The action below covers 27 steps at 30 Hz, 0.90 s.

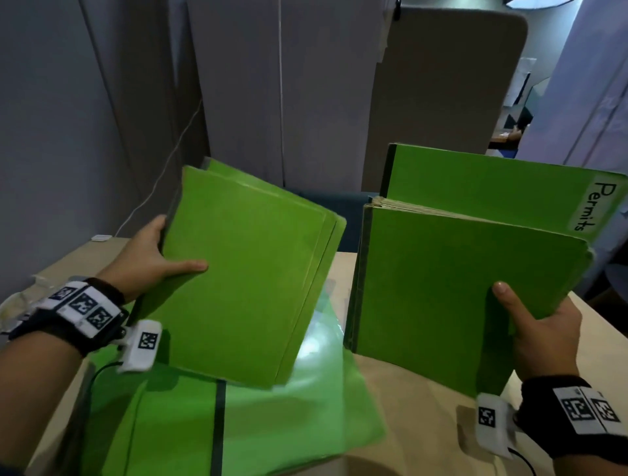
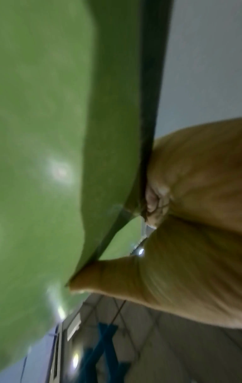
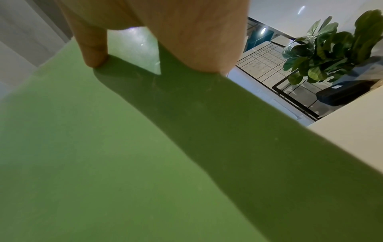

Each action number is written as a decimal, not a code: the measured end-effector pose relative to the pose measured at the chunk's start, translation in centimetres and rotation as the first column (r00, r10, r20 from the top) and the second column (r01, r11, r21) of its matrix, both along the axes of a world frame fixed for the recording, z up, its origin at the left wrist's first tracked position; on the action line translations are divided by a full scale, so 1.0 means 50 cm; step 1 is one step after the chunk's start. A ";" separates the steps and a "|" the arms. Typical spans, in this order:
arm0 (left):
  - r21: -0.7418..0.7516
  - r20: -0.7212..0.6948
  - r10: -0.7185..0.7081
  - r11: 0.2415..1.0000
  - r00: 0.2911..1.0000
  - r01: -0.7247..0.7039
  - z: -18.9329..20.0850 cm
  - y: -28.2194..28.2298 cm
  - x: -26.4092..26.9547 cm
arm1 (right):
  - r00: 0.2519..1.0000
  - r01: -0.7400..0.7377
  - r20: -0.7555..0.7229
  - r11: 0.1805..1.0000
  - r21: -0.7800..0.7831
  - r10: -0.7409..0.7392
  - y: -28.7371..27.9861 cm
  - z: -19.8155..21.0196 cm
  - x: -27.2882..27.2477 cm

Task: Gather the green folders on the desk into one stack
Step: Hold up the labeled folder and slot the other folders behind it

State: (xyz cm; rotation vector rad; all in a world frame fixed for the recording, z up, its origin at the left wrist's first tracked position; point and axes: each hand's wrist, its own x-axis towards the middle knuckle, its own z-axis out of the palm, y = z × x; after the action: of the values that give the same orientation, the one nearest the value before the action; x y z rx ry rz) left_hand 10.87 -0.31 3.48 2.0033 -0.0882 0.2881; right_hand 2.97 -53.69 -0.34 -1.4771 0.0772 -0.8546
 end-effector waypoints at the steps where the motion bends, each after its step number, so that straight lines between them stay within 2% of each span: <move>1: -0.029 0.039 -0.033 0.999 0.999 0.034 0.016 -0.007 -0.007 | 1.000 0.002 -0.002 1.000 0.012 -0.002 -0.001 -0.002 0.002; 4: -0.137 0.119 -0.100 0.984 0.988 0.116 0.032 -0.047 -0.024 | 1.000 -0.005 -0.001 0.999 0.042 0.005 0.001 -0.004 0.003; 9: -0.268 0.188 -0.152 0.943 0.970 0.199 -0.024 -0.115 -0.002 | 0.999 0.032 0.027 0.999 0.030 -0.033 -0.004 -0.011 0.019; 16: -0.525 0.237 -0.168 0.807 0.957 0.271 -0.107 -0.172 0.024 | 0.998 0.056 -0.010 0.997 0.052 -0.056 -0.024 -0.024 0.034; 22: -0.578 0.209 -0.088 0.793 0.974 0.196 -0.117 -0.123 0.025 | 0.996 0.067 -0.054 0.997 0.033 -0.065 -0.022 -0.023 0.026; 27: -0.617 0.206 -0.034 0.771 0.978 0.157 -0.123 -0.089 0.029 | 0.997 0.065 -0.036 0.998 0.018 -0.064 -0.017 -0.023 0.026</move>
State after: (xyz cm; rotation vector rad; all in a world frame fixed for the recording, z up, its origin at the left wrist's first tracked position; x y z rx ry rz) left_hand 12.29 -4.75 -2.66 1.2873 -0.1848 0.3785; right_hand 4.26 -54.52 -1.48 -1.4784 0.1603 -0.8774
